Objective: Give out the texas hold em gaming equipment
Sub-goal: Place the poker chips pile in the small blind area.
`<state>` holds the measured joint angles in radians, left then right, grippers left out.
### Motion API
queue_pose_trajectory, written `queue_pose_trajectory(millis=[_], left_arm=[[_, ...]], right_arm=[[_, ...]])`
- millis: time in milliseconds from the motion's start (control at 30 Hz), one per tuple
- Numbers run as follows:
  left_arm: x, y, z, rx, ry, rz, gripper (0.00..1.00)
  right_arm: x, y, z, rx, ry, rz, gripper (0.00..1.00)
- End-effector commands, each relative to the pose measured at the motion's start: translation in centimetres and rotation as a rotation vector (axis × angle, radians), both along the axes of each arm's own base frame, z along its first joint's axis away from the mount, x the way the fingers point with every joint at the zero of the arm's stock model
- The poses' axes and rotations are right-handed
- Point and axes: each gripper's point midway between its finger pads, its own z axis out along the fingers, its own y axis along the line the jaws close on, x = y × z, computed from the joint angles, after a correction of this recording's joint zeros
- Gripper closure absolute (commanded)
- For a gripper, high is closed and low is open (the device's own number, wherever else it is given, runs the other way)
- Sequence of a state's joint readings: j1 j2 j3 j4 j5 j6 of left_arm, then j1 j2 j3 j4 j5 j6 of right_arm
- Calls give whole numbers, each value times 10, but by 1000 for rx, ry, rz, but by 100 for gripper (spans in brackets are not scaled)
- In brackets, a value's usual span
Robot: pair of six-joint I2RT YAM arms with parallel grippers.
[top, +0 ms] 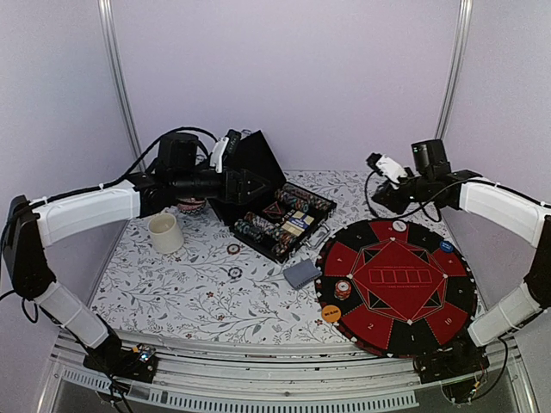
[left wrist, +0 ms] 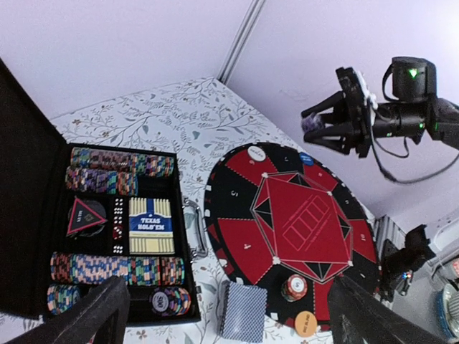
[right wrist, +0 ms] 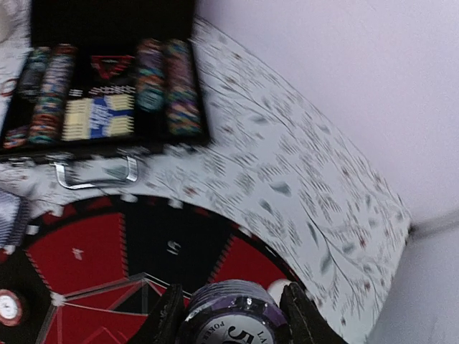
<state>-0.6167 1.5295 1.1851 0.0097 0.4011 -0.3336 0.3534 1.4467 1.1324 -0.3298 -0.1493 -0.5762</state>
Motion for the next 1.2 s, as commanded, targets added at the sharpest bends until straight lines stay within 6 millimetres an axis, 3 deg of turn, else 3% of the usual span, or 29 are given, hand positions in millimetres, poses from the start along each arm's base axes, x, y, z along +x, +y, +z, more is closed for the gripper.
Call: queue_pose_trajectory(millis=[0,133,267,367,533,733,1167], left_arm=[[4,20,-23,94,-1,52,2],[4,24,-25,119,-13,53,2],[4,32,-30,157,-20,67,2],[4,36,-32,171,-28,74,2],[7,44,-36,189,-32,94,2],[10,49,-37,199,-28,113,2],[14,50,-34,192,-21,128,2]], right_arm=[[18,-108,-28,88,122,-383,98],[22,-189,-73,99,214,-622,98],[19,-237,-108,140,279,-729,98],[23,-260,-123,140,287,-778,98],[36,-268,-150,130,340,-767,98],[52,-269,-168,138,353,-752,98],[55,-273,-196,108,415,-758,98]])
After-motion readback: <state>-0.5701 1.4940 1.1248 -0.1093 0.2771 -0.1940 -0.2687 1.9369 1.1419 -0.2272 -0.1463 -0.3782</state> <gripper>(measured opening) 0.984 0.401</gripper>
